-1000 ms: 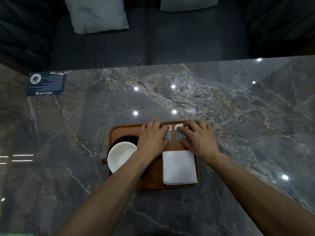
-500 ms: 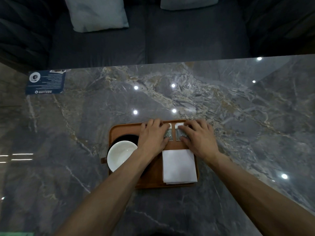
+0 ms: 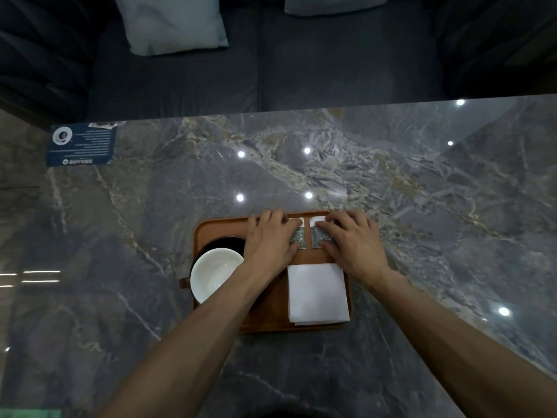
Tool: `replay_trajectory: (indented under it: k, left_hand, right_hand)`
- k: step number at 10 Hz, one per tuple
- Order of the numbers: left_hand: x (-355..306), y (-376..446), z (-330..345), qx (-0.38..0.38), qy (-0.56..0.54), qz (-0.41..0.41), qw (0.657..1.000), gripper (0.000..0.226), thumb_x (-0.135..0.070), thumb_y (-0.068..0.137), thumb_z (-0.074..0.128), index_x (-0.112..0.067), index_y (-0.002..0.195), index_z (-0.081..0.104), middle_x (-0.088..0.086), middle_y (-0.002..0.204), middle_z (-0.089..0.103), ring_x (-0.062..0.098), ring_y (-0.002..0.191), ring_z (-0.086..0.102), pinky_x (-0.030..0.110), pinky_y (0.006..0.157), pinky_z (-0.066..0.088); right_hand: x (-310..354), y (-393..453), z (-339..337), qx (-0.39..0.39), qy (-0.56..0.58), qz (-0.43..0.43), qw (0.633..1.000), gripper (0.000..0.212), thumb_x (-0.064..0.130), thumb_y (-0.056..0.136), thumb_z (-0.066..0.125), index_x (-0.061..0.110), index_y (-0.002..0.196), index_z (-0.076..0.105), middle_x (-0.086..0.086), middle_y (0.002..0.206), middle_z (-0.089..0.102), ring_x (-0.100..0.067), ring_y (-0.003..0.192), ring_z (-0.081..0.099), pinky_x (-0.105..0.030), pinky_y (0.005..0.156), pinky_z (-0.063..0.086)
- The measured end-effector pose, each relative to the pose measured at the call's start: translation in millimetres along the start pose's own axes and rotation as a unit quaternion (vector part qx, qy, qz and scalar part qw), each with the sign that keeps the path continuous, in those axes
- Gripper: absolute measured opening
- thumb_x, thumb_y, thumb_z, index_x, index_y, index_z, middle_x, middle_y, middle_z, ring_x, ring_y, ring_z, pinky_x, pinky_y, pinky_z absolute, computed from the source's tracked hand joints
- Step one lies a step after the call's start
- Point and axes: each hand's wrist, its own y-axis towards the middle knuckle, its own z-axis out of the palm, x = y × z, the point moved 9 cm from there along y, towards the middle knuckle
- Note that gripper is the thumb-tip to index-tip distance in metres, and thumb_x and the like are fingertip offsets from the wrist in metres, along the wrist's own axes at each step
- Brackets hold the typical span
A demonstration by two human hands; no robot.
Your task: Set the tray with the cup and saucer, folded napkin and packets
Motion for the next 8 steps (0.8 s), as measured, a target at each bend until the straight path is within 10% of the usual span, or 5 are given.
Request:
replay_trajectory:
  k: [8]
  left_hand:
    - [8.5,-3.7,-11.4,-0.006,-0.098,-0.028,0.995,0.043,-0.042,0.082,0.064,-0.035,0.123,0.059,-0.004,0.117,0.055,0.018,0.114,0.048,0.039,0.099,0.026]
  right_hand:
    - [-8.8,-4.2,-9.9,-0.024,0.085,0.079,0.993,0.038,0.030,0.088,0.061,0.026,0.125,0.062,0.001,0.133,0.057,-0.026,0.126,0.041,-0.047,0.104,0.038]
